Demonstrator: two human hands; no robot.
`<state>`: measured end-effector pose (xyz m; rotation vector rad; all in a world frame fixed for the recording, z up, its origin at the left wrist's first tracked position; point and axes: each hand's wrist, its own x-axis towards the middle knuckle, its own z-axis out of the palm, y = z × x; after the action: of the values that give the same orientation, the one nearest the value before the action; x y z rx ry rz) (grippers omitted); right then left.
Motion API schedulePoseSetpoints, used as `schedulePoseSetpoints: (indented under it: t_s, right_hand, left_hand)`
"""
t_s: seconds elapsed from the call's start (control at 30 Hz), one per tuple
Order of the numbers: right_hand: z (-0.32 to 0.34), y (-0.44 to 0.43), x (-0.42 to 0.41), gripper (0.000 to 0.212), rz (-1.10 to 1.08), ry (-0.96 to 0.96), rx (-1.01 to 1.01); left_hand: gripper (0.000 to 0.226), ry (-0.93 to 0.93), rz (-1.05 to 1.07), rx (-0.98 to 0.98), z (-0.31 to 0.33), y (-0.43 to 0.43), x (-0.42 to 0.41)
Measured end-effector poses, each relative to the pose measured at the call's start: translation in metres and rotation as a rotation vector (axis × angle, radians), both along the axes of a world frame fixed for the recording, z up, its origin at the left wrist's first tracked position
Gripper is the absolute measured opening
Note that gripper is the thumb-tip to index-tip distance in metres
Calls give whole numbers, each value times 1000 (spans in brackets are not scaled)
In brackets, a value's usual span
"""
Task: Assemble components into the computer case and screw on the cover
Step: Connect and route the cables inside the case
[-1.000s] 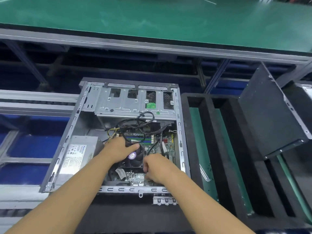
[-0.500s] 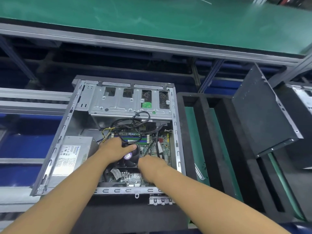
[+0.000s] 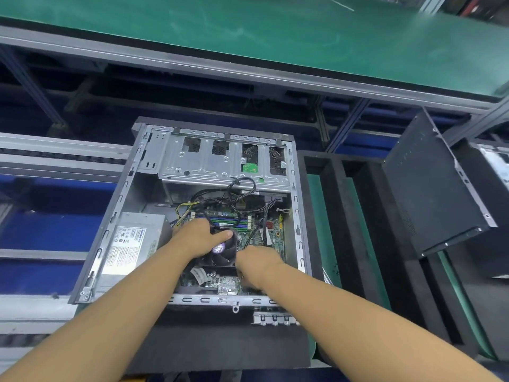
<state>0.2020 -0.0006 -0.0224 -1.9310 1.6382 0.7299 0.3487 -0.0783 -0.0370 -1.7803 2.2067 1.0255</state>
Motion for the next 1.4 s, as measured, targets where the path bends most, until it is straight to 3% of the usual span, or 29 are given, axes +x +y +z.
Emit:
schedulePoseSetpoints:
  t_s: [0.13,0.3,0.4,0.5,0.57,0.63,0.7,0.77,0.83,0.9,1.0,1.07,1.13,1.2,1.27,1.33,1.4]
  right_hand:
    - [3,4,2,27,-46,-37,55]
    - [26,5,-5,43,-70,-132,277]
    - [45,-4,-14,21,-327,-376,322]
    - [57,-9,-19,26,-543,-603,61]
    - [52,-6,-21,28,-638,-722,-175]
    - [42,1,-18,26,-701,-792,-286]
    - [34,7,-13,27,-613,-738,-339]
    - [25,11,-8,43,-484,-675,-376]
    - [20,13,-5,64,-382,-630,-369]
    - [16,11,-6,73,-294,-595,-308]
    - [13,11,-6,71,-160,-497,-201]
    - [13,13,-5,69,-146,-476,-194]
    - [13,15,-5,70,-128,-453,-196]
    - [14,15,-5,71,-111,-420,-219]
    - [15,15,-4,74,-107,-391,-237]
    - [17,16,-3,72,-114,-385,-244]
    - [17,18,-4,67,-130,-411,-261]
  left_hand:
    - [58,3,22,19,7,1,1]
    - [54,-50,27,-14,21,3,-4]
    - [42,-245,-47,-103,32,6,-11]
    - [15,-415,-34,-260,43,9,-12]
    - [20,-476,-22,-321,52,6,-11]
    - [13,-480,-13,-332,63,6,-7]
    - [9,-446,51,-343,71,6,-1]
    - [10,-352,130,-415,71,9,6]
    - [30,-196,125,-470,67,15,10]
    - [49,-63,29,-416,62,23,11]
    - [33,-121,-63,-386,51,28,11]
    - [34,-165,-82,-387,44,28,10]
    - [32,-63,46,-472,40,26,6]
    - [53,120,133,-633,44,26,-4]
    - [62,243,14,-780,50,25,-17]
    - [46,136,-247,-829,51,21,-28]
    - [33,-45,-307,-737,43,12,-26]
